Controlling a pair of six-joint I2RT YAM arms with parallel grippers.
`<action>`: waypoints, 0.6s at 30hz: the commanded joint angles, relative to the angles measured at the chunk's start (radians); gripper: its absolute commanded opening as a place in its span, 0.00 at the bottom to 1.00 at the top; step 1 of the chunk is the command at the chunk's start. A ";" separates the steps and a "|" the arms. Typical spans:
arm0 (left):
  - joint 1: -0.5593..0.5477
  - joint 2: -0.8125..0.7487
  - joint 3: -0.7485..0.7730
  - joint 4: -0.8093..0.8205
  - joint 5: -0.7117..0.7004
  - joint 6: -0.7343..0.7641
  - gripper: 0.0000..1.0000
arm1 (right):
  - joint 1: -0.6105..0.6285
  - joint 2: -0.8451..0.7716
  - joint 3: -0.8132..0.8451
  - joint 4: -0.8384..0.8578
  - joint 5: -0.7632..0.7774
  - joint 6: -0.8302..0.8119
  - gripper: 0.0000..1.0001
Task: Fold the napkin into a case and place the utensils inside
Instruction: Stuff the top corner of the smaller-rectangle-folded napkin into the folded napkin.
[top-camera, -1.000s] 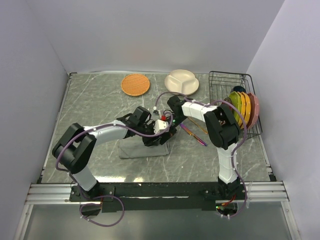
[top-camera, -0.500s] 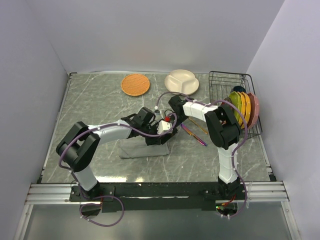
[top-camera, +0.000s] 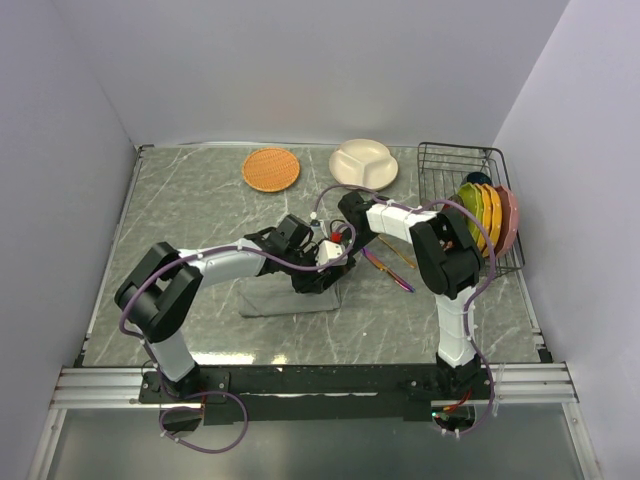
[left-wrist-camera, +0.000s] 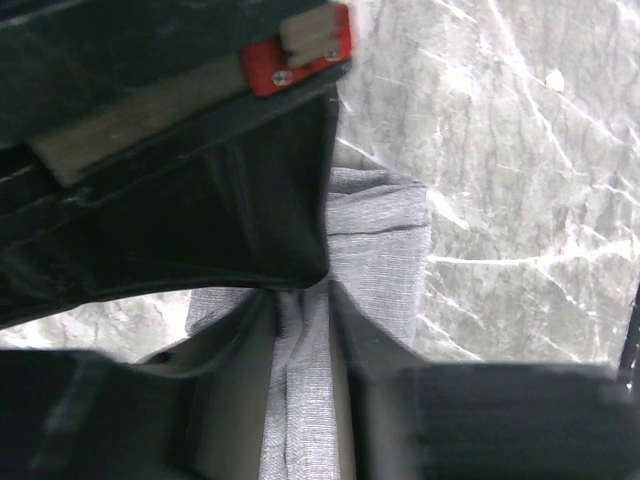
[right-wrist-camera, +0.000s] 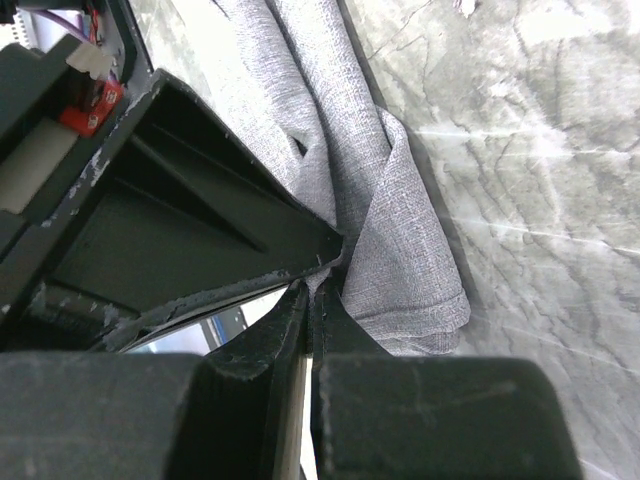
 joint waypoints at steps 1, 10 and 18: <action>-0.010 0.022 0.024 -0.003 0.011 -0.004 0.15 | -0.012 -0.052 0.007 0.018 -0.031 0.000 0.00; -0.010 0.002 0.023 -0.061 0.008 -0.050 0.01 | -0.018 -0.028 0.033 -0.043 -0.017 0.030 0.33; -0.011 -0.027 0.032 -0.072 -0.017 -0.139 0.01 | -0.019 -0.035 0.029 -0.016 0.032 0.116 0.45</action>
